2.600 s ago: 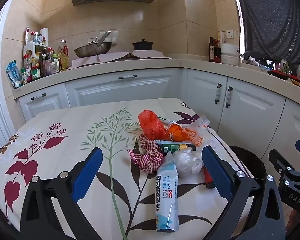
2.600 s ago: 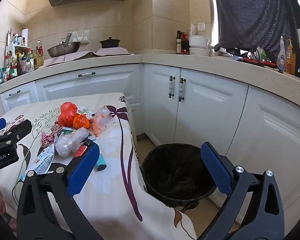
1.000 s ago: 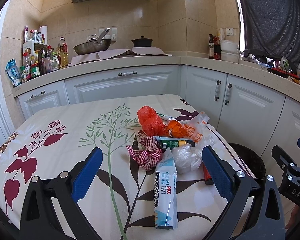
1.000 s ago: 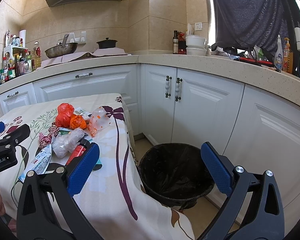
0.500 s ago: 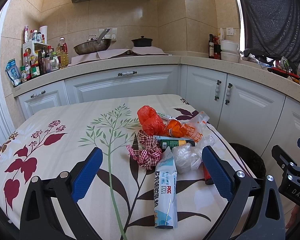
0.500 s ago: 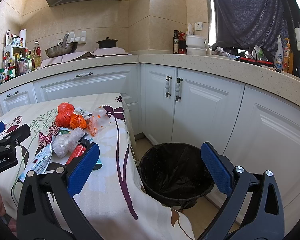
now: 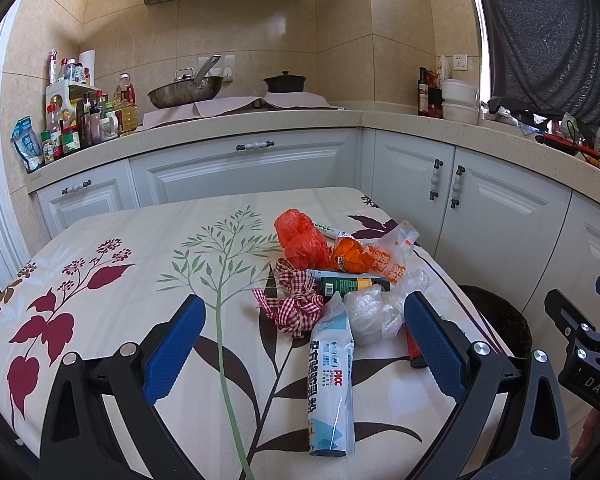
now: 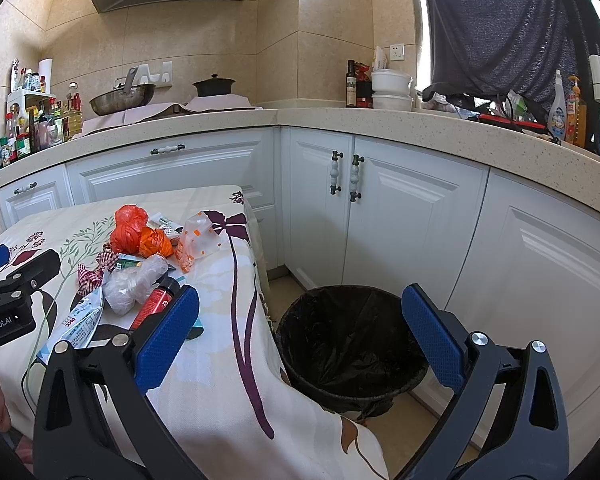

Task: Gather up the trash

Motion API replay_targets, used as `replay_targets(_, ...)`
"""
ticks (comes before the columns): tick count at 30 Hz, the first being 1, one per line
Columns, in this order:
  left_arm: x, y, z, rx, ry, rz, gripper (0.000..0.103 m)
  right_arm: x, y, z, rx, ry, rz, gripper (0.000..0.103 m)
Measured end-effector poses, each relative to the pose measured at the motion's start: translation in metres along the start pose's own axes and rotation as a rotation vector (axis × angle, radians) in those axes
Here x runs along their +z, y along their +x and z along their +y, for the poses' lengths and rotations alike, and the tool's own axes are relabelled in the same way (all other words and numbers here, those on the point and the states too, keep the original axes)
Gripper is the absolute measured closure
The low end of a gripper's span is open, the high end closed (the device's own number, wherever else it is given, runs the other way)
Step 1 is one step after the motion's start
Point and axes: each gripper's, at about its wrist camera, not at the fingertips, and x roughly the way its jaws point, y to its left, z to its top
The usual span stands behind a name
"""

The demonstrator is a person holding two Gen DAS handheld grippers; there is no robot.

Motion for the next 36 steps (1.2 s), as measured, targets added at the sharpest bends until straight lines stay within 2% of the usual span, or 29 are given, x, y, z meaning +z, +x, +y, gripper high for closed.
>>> replay_targets(23, -0.005, 0.001, 0.0, -0.002, 0.002, 0.007, 0.006, 0.0, 0.001, 0.001, 0.001, -0.001, 0.003, 0.004)
replay_targets(36, -0.023, 0.01, 0.003, -0.031, 0.017, 0.1, 0.007, -0.012, 0.008, 0.014, 0.028, -0.027, 0.032, 0.004)
